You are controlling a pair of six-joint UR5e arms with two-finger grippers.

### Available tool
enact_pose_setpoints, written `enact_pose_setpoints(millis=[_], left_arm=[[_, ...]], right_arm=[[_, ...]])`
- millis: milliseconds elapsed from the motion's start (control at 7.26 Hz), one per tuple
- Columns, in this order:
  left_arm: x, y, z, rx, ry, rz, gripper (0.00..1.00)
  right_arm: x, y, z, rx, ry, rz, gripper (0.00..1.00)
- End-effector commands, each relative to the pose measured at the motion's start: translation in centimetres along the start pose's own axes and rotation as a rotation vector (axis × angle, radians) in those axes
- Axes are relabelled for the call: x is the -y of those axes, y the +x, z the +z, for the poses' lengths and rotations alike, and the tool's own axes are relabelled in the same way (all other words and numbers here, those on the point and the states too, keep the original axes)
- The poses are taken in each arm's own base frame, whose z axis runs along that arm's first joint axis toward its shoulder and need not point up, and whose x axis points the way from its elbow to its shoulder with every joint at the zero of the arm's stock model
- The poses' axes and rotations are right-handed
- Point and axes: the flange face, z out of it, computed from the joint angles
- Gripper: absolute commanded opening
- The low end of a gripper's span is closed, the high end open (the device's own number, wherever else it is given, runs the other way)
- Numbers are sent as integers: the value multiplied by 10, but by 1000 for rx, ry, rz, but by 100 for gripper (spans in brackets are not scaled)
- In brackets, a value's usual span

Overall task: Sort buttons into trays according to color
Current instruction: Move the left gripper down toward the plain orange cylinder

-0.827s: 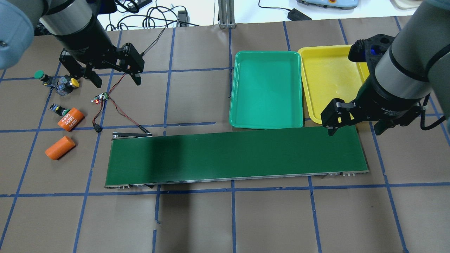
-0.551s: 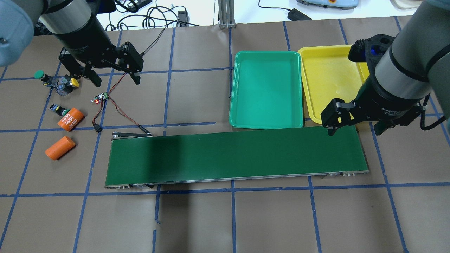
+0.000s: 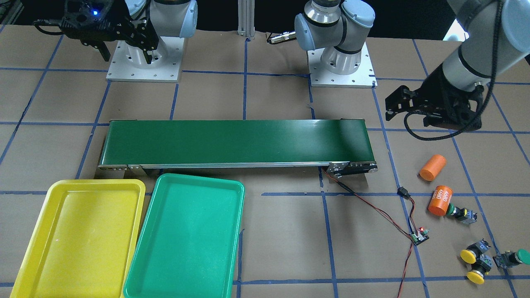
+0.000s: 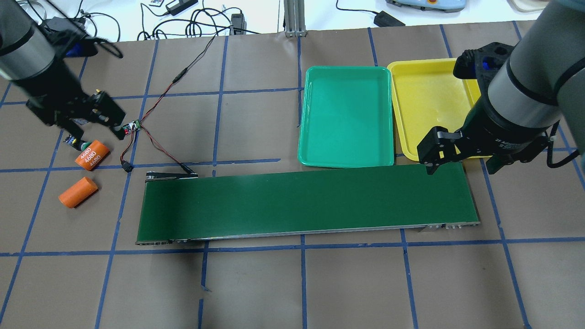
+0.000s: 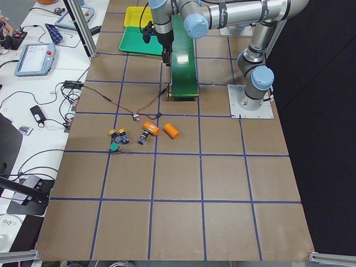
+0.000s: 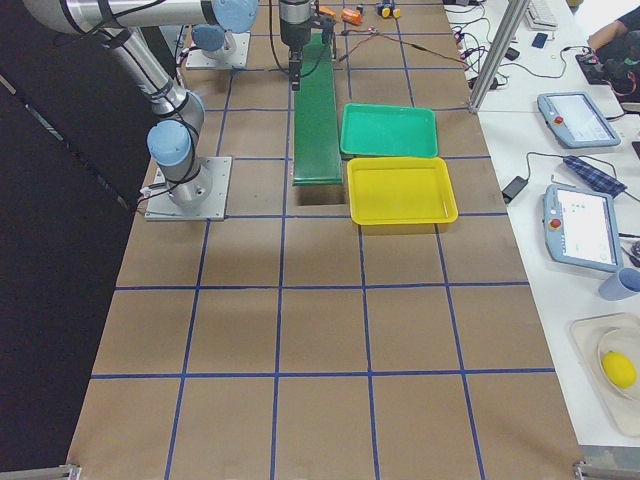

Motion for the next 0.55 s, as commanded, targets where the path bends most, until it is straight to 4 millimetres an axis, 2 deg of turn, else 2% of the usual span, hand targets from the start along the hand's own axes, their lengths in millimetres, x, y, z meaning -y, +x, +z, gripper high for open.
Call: enact_pose_setpoints(millis=[0, 138, 276, 413], left_arm=[[-29, -132, 73, -9, 50, 29, 100], [-32, -168, 109, 52, 110, 159, 100], [-31, -184, 147, 104, 124, 340, 100], [-29, -199, 170, 115, 123, 377, 100]], right_arm=[[0, 0, -1, 0, 4, 3, 100], [0, 1, -1, -1, 5, 3, 100], [0, 1, -1, 0, 5, 4, 100], [0, 1, -1, -1, 5, 6, 100]])
